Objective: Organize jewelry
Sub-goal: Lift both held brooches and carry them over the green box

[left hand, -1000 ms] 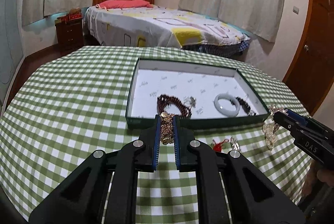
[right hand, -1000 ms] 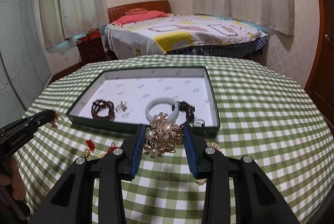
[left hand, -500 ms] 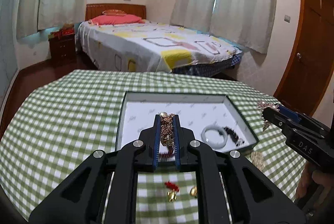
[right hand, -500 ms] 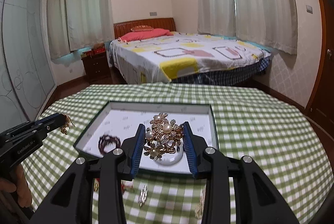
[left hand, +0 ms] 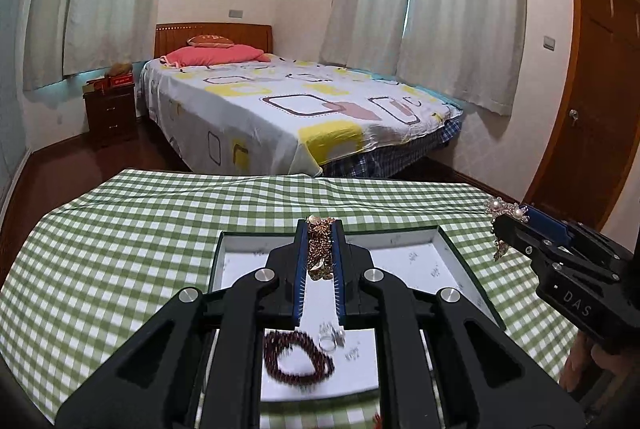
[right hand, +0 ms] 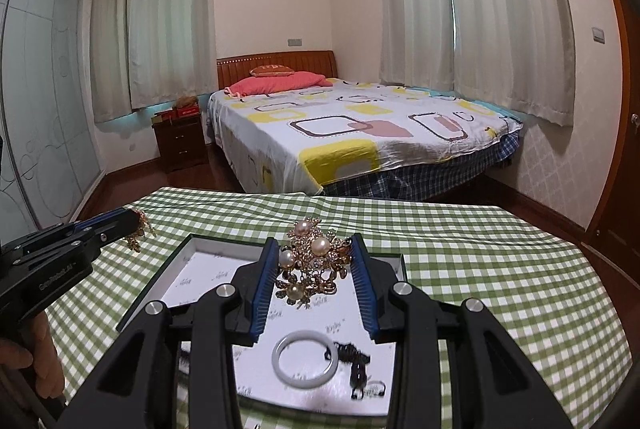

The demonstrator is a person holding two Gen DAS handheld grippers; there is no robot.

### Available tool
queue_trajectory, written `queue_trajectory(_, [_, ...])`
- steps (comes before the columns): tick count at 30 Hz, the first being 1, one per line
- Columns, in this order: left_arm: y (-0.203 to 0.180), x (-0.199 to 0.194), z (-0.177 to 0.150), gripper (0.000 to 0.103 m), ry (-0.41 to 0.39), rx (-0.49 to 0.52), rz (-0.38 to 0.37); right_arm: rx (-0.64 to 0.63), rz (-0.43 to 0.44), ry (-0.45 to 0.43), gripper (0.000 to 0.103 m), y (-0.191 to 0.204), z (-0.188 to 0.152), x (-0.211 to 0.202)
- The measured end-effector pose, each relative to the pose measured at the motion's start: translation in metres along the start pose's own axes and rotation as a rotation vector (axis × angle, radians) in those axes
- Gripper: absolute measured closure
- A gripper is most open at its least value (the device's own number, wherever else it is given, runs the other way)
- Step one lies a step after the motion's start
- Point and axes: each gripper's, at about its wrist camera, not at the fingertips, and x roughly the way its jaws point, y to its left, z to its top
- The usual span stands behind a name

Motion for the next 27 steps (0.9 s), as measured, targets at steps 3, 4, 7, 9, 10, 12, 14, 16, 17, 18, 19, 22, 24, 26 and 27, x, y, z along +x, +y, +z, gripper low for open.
queue_trajectory(3, [0.001, 0.022, -0.003, 0.091, 0.026, -0.002, 0.006, -0.004, -0.003, 0.015, 0.066, -0.002, -0.003, 0.017])
queue_trajectory(4, [0.003, 0.032, -0.005, 0.091, 0.043, -0.006, 0.011, -0.005, -0.003, 0.023, 0.066, -0.003, -0.005, 0.023])
queue_trajectory(7, [0.009, 0.054, -0.013, 0.091, 0.089, -0.021, 0.019, -0.005, -0.006, 0.055, 0.066, -0.007, -0.013, 0.043])
queue_trajectory(9, [0.013, 0.073, -0.020, 0.091, 0.127, -0.030, 0.027, 0.000, -0.007, 0.080, 0.066, -0.010, -0.019, 0.057])
queue_trajectory(10, [0.014, 0.080, -0.022, 0.091, 0.144, -0.031, 0.031, 0.002, -0.008, 0.093, 0.066, -0.012, -0.021, 0.063])
queue_trajectory(12, [0.017, 0.094, -0.027, 0.091, 0.177, -0.032, 0.037, 0.007, -0.010, 0.122, 0.066, -0.015, -0.027, 0.076])
queue_trajectory(14, [0.019, 0.105, -0.029, 0.091, 0.208, -0.033, 0.038, 0.010, -0.011, 0.142, 0.066, -0.016, -0.031, 0.083])
queue_trajectory(16, [0.019, 0.113, -0.031, 0.091, 0.227, -0.027, 0.046, 0.017, -0.013, 0.167, 0.066, -0.019, -0.035, 0.091])
queue_trajectory(17, [0.019, 0.116, -0.032, 0.091, 0.234, -0.022, 0.049, 0.021, -0.013, 0.188, 0.066, -0.020, -0.036, 0.097])
queue_trajectory(18, [0.019, 0.120, -0.033, 0.091, 0.245, -0.017, 0.051, 0.026, -0.011, 0.203, 0.066, -0.021, -0.038, 0.100])
queue_trajectory(19, [0.019, 0.125, -0.035, 0.091, 0.258, -0.015, 0.052, 0.032, -0.009, 0.216, 0.066, -0.023, -0.038, 0.104])
queue_trajectory(22, [0.020, 0.134, -0.037, 0.091, 0.289, -0.024, 0.048, 0.044, -0.012, 0.257, 0.066, -0.027, -0.041, 0.115])
queue_trajectory(24, [0.021, 0.140, -0.038, 0.091, 0.309, -0.029, 0.048, 0.044, -0.014, 0.277, 0.066, -0.027, -0.043, 0.119])
queue_trajectory(26, [0.021, 0.146, -0.038, 0.091, 0.324, -0.036, 0.047, 0.041, -0.018, 0.293, 0.066, -0.028, -0.044, 0.123])
queue_trajectory(27, [0.021, 0.148, -0.039, 0.091, 0.331, -0.035, 0.048, 0.039, -0.019, 0.302, 0.066, -0.029, -0.044, 0.125])
